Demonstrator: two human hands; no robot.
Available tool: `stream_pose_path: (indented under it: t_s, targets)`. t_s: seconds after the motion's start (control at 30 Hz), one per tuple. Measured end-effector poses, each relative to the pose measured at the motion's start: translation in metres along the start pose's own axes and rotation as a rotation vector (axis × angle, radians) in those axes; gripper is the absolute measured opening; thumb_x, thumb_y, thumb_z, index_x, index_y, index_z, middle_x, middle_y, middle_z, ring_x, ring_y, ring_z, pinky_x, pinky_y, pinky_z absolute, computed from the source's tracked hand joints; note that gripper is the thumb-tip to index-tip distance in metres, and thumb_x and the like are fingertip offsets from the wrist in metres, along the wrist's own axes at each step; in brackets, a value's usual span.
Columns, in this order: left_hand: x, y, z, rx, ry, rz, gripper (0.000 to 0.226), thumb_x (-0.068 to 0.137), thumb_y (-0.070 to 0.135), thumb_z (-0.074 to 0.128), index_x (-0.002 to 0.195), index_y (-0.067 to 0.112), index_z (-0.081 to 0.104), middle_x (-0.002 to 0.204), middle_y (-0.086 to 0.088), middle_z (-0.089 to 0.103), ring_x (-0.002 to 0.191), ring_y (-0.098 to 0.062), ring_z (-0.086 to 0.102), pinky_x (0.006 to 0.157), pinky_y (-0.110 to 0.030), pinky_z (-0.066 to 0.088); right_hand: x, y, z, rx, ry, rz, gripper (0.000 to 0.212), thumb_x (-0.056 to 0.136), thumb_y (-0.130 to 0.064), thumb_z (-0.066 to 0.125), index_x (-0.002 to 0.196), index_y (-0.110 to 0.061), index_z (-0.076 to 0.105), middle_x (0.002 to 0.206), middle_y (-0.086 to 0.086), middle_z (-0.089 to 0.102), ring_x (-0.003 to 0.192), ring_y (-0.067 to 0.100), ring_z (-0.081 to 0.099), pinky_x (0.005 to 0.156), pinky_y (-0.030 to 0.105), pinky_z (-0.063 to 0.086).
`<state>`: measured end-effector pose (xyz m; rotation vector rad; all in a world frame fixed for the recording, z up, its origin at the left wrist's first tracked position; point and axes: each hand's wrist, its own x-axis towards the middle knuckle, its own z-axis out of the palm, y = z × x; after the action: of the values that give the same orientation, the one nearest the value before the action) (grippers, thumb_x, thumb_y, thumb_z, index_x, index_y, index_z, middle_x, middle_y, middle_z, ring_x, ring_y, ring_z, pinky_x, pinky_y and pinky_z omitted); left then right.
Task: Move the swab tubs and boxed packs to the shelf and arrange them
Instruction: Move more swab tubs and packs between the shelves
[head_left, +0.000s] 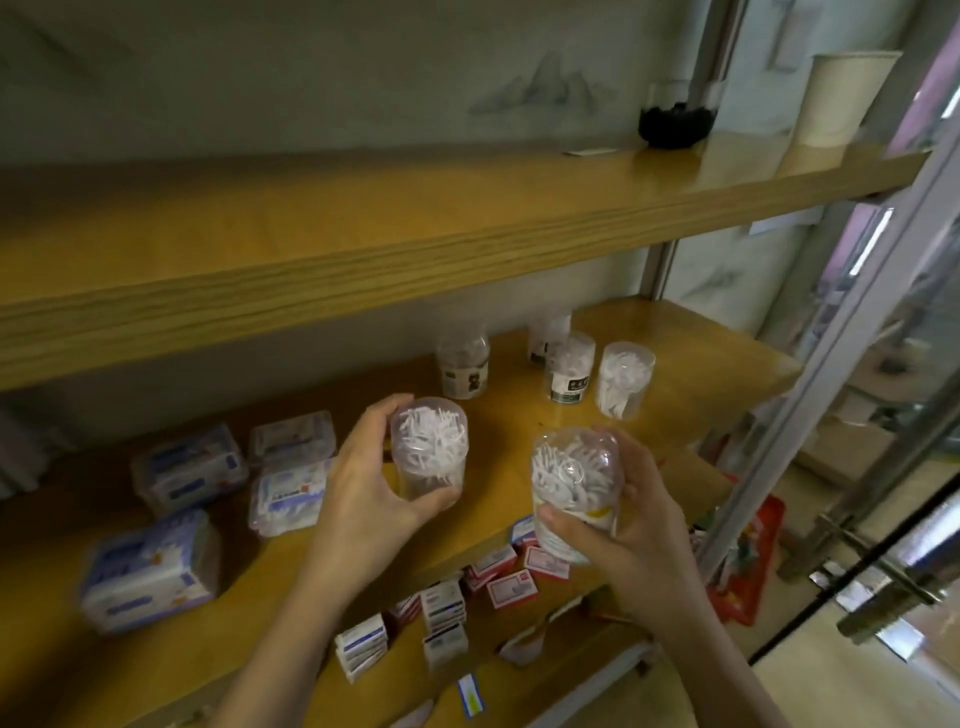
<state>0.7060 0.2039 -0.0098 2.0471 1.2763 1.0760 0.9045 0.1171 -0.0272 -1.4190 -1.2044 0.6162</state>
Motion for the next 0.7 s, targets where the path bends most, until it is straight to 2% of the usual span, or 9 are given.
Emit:
stream_pose_path:
  t_s: [0.17,0.23,0.3,0.37,0.47,0.53,0.6,0.7]
  targets:
    - [0.010,0.008,0.026,0.037,0.074,-0.046,0.084,0.058,0.024,0.084,0.127,0.032,0.037,0.118,0.020,0.044,0.113,-0.004,0.043,0.092,-0.024,0.037,0.045,0.021,-0.013,-0.026,-0.136,-0.014,0.069,0.065,-0.024,0.082,0.120,-0.037,0.044,0.113,-0.018,0.059,0.104,-0.002,0.057,0.089,0.032,0.053]
    - [0.010,0.012,0.032,0.053,0.120,-0.075,0.083,0.058,0.024,0.084,0.125,0.036,0.035,0.114,0.027,0.042,0.111,-0.001,0.041,0.087,-0.014,0.036,0.067,0.030,-0.014,-0.051,-0.190,-0.028,0.074,0.063,-0.029,0.083,0.124,-0.038,0.042,0.119,-0.017,0.054,0.109,-0.001,0.053,0.093,0.032,0.050]
    - [0.011,0.017,0.035,0.074,0.164,-0.104,0.082,0.059,0.022,0.084,0.122,0.039,0.034,0.111,0.030,0.040,0.108,0.003,0.040,0.080,-0.006,0.034,0.090,0.035,-0.010,-0.074,-0.228,-0.067,0.075,0.063,-0.031,0.082,0.126,-0.036,0.042,0.123,-0.012,0.047,0.110,-0.002,0.049,0.093,0.022,0.047]
    - [0.013,0.021,0.035,0.107,0.203,-0.121,0.083,0.057,0.020,0.085,0.122,0.037,0.036,0.114,0.021,0.045,0.106,0.003,0.041,0.080,-0.002,0.033,0.112,0.036,0.001,-0.087,-0.284,-0.111,0.074,0.064,-0.030,0.082,0.127,-0.032,0.042,0.123,-0.007,0.043,0.108,-0.004,0.047,0.087,0.008,0.040]
    - [0.012,0.027,0.034,0.163,0.248,-0.142,0.084,0.057,0.021,0.085,0.124,0.035,0.037,0.117,0.016,0.047,0.106,0.002,0.044,0.085,-0.008,0.036,0.137,0.038,0.024,-0.103,-0.358,-0.177,0.071,0.065,-0.025,0.081,0.126,-0.024,0.044,0.119,-0.002,0.044,0.111,0.009,0.047,0.079,-0.001,0.032]
    - [0.008,0.032,0.036,0.187,0.276,-0.155,0.084,0.057,0.023,0.084,0.124,0.035,0.036,0.114,0.021,0.046,0.108,0.000,0.045,0.089,-0.017,0.038,0.149,0.041,0.039,-0.113,-0.366,-0.216,0.072,0.064,-0.020,0.081,0.127,-0.019,0.046,0.116,0.000,0.044,0.110,0.013,0.047,0.076,-0.005,0.029]
    - [0.001,0.038,0.040,0.224,0.300,-0.169,0.083,0.057,0.026,0.084,0.125,0.035,0.036,0.115,0.025,0.044,0.109,0.001,0.043,0.089,-0.018,0.036,0.156,0.046,0.050,-0.119,-0.377,-0.242,0.077,0.064,-0.019,0.082,0.131,-0.016,0.044,0.122,0.006,0.046,0.113,0.018,0.048,0.080,-0.001,0.029]
    - [-0.009,0.046,0.051,0.271,0.330,-0.181,0.084,0.056,0.030,0.083,0.126,0.033,0.037,0.122,0.015,0.048,0.112,-0.003,0.045,0.090,-0.022,0.038,0.159,0.050,0.056,-0.106,-0.436,-0.231,0.082,0.068,-0.024,0.080,0.137,-0.016,0.036,0.137,0.009,0.041,0.125,0.024,0.044,0.091,0.017,0.033]
